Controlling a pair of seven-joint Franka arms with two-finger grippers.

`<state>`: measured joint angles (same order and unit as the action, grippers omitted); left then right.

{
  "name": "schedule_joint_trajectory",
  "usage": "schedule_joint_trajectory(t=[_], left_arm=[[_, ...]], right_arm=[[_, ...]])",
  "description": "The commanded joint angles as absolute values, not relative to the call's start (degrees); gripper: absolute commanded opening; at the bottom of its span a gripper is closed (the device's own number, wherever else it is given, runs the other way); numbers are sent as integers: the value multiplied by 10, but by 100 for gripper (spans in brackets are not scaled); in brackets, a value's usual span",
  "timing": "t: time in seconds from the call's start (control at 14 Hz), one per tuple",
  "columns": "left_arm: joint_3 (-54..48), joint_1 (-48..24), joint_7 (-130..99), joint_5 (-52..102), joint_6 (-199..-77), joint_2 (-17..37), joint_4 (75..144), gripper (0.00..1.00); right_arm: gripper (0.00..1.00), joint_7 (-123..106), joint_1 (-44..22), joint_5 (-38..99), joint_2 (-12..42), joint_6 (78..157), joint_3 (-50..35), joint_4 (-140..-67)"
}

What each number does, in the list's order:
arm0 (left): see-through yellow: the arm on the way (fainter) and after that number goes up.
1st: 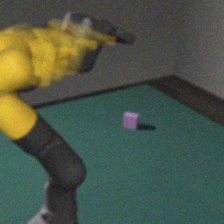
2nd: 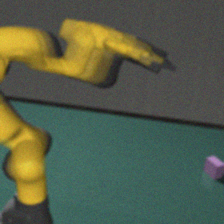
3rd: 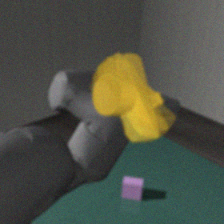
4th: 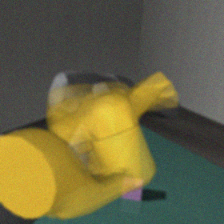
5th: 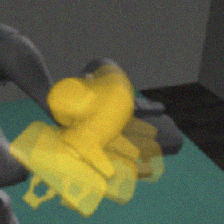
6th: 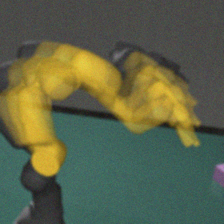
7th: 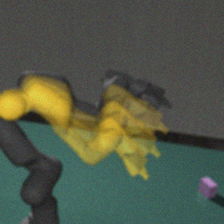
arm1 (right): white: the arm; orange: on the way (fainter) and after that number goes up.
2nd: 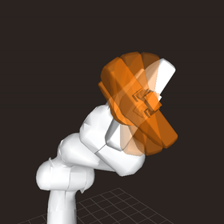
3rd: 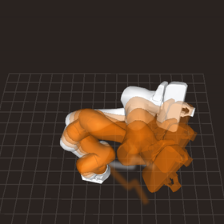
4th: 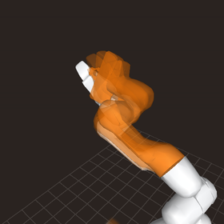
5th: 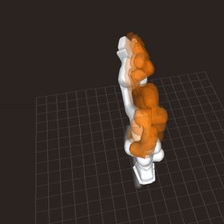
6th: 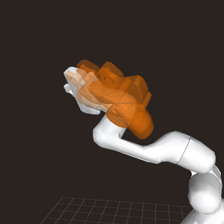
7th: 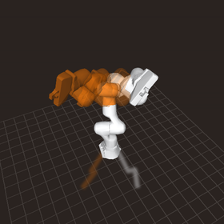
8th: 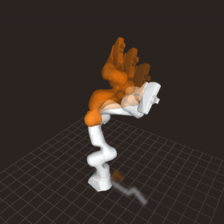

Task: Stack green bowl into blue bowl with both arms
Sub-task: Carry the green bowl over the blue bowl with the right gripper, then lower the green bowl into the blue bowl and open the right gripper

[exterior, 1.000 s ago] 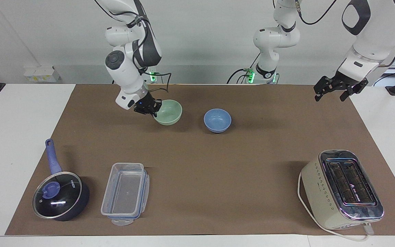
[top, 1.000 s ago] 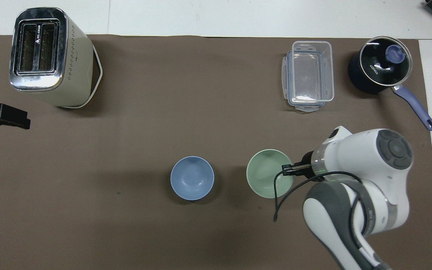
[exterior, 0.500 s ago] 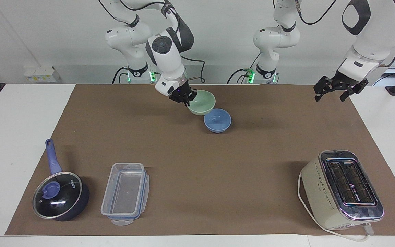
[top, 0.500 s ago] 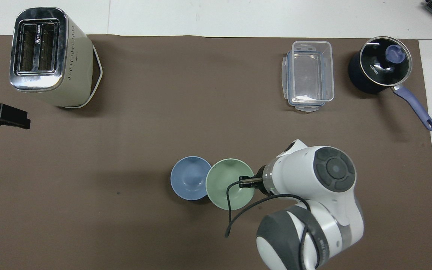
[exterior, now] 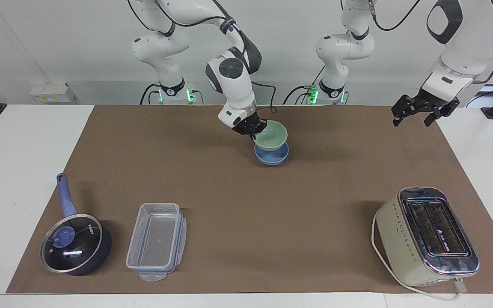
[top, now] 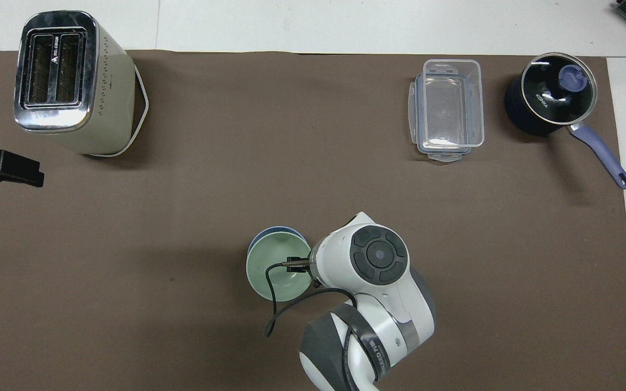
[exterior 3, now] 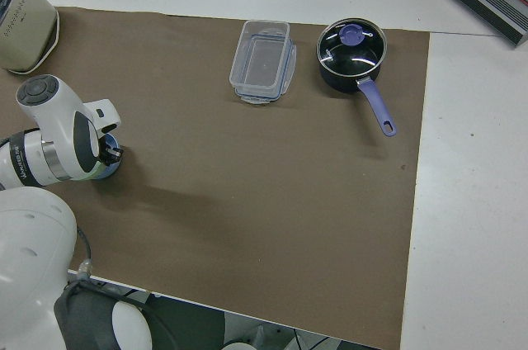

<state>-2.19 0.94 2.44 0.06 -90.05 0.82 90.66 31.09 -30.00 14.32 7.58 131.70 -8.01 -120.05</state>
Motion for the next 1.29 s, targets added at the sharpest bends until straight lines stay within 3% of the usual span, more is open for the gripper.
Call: schedule_joint_trajectory(t=[0.0, 0.57, 0.93, 1.21], left_arm=[[-24, 11, 26, -8, -888, 11, 896, 100], [-24, 11, 26, -8, -888, 12, 896, 100], [-23, 11, 26, -8, -888, 11, 896, 100], [-23, 11, 26, -8, -888, 11, 896, 100]], right_arm=[[0, 321, -292, 128, 101, 1337, -78, -1185], [0, 333, -300, 130, 109, 1349, -78, -1191], [35, 335, -300, 131, 109, 1347, -78, -1190], [38, 340, -300, 134, 110, 1348, -79, -1187]])
